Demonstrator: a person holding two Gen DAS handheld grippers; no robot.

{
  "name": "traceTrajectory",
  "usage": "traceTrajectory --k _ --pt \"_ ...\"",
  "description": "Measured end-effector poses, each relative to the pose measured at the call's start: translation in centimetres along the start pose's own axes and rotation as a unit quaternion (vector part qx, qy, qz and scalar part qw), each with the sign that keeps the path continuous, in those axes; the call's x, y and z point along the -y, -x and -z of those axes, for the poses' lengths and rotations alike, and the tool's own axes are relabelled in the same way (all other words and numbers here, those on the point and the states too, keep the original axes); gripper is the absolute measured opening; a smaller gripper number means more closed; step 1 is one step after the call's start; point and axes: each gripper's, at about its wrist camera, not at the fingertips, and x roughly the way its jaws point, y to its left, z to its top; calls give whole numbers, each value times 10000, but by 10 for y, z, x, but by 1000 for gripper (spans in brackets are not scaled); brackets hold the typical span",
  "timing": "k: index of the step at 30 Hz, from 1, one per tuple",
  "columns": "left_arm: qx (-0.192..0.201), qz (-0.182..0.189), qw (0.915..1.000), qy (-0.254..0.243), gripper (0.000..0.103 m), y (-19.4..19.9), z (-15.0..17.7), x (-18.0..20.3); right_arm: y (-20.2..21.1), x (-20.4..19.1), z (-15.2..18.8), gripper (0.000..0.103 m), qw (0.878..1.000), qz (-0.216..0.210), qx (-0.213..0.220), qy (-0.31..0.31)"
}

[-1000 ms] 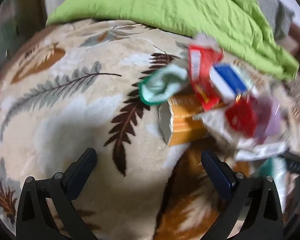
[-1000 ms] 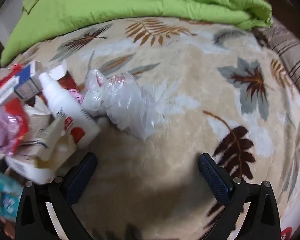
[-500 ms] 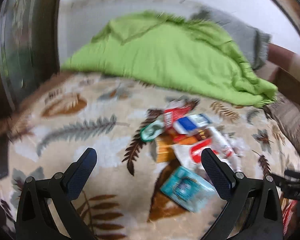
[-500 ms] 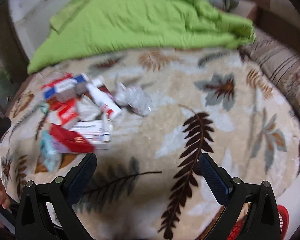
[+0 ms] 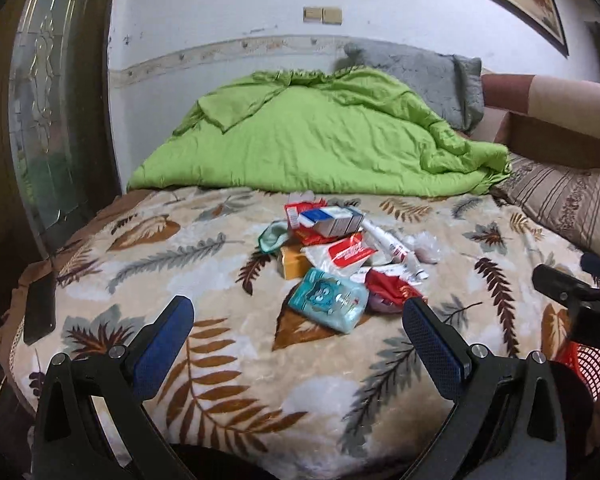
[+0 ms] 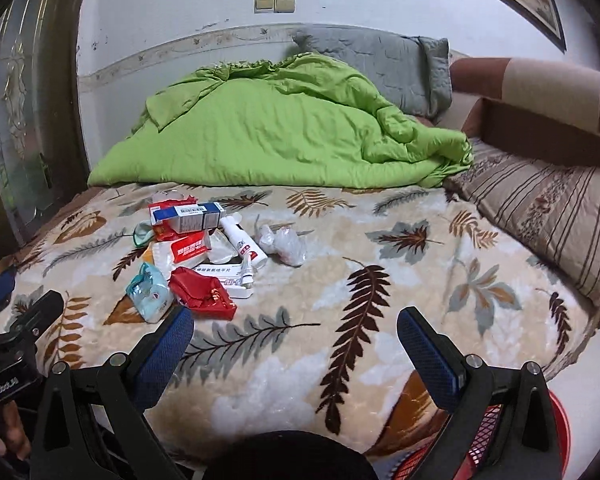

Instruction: Collect trash

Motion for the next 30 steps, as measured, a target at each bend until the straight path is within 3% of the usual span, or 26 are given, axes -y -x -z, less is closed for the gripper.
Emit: traceTrajectory --k 30 --pt "-216 -48 9997 104 103 -12 7 -10 -6 -5 6 103 9996 154 -56 228"
